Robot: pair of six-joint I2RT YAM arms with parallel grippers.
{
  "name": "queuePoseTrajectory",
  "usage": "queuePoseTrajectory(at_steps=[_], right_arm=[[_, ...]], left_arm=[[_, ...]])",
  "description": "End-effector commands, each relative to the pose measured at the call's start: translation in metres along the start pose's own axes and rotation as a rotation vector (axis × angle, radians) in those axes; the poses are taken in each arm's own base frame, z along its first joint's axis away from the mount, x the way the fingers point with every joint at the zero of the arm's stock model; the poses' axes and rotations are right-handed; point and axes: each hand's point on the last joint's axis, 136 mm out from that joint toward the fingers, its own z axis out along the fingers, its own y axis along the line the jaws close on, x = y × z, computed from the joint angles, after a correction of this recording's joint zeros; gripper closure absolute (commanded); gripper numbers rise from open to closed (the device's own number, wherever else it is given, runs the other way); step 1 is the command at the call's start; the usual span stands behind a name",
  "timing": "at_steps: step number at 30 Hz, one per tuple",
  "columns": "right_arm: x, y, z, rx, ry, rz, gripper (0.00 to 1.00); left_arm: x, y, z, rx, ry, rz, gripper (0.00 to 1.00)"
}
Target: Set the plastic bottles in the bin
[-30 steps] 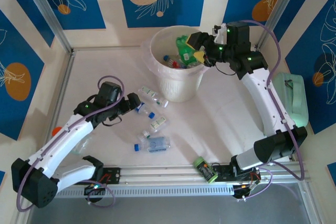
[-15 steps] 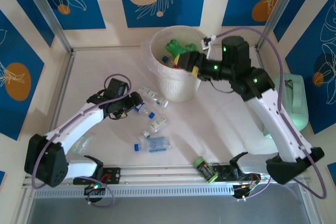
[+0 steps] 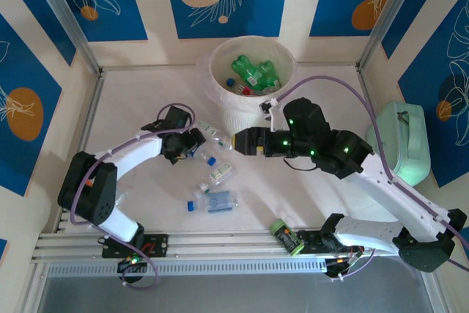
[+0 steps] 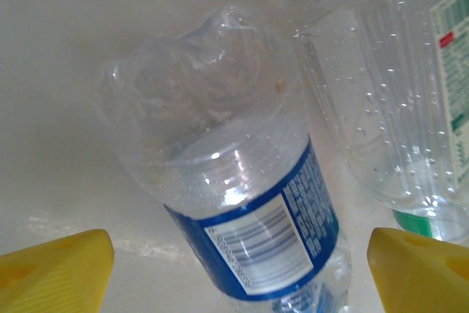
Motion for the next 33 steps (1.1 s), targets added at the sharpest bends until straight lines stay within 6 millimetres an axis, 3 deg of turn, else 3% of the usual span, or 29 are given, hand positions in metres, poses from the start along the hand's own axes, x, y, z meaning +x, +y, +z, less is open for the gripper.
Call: queuePoseTrajectory(at_steps=[1,10,17,33], right_arm=[[0.003,-0.002,-0.003,0.007,-0.02,0.008,0.21],[0.017,-0.005,0.008,0.014,0.017,0.019,0.21],[0.022,-0.01,0.013,0.032,0.028,0.029,0.24],[0.027,-0.011,0.018,0.04,0.035,0.035,0.27]], left_arm=[[-0.013,0.002,0.007,-0.021,-0.025,-0.04,0.13],[-0.02,0.008,0.026,-0.071,-0.01,-0.036,0.16],[-0.014,0.018,0.037,-0.082,0.022,-0.049,0.25],[-0.005,0.011,0.011,0.019,0.027,-0.062,0.39]])
